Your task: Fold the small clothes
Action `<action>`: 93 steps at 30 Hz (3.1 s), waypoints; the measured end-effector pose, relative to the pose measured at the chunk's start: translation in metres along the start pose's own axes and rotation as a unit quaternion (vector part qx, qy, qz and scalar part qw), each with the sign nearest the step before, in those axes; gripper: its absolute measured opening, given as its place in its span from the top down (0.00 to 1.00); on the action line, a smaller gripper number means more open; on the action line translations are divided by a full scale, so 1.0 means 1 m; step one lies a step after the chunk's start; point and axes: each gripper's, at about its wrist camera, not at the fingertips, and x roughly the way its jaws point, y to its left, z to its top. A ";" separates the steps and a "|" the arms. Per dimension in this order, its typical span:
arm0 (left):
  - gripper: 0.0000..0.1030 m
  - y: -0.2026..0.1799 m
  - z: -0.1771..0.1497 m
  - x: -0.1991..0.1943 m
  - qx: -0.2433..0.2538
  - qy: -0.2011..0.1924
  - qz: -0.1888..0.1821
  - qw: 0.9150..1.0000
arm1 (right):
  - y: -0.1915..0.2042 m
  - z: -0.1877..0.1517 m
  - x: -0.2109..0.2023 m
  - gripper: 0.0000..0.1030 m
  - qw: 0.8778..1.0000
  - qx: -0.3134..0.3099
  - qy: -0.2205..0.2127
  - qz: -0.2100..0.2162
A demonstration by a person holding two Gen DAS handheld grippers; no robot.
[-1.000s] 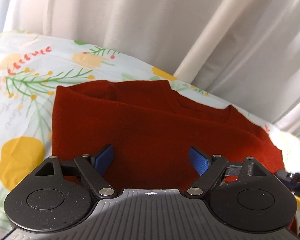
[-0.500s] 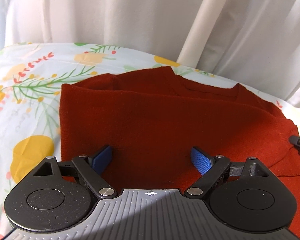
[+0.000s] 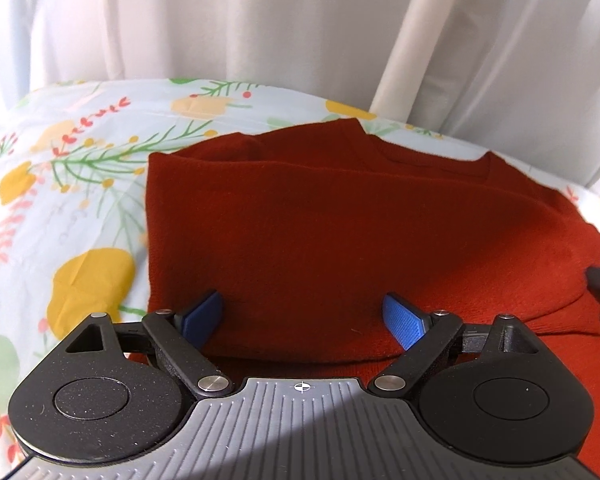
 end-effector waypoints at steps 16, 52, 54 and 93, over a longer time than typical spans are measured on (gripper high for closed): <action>0.10 -0.005 -0.012 -0.014 0.035 0.013 0.031 0.999 | -0.010 -0.004 -0.004 0.45 0.997 -0.042 0.058 -0.014; 0.90 0.130 -0.190 -0.182 -0.185 0.149 -0.054 0.970 | -0.123 -0.202 -0.196 0.95 0.932 0.234 0.189 0.203; 0.91 0.131 -0.190 -0.183 -0.191 0.145 -0.054 0.969 | -0.125 -0.204 -0.196 0.95 0.929 0.241 0.190 0.208; 0.93 0.119 -0.014 -0.188 -0.209 -0.103 -0.122 0.965 | -0.127 -0.056 -0.170 0.96 0.906 0.299 -0.007 0.299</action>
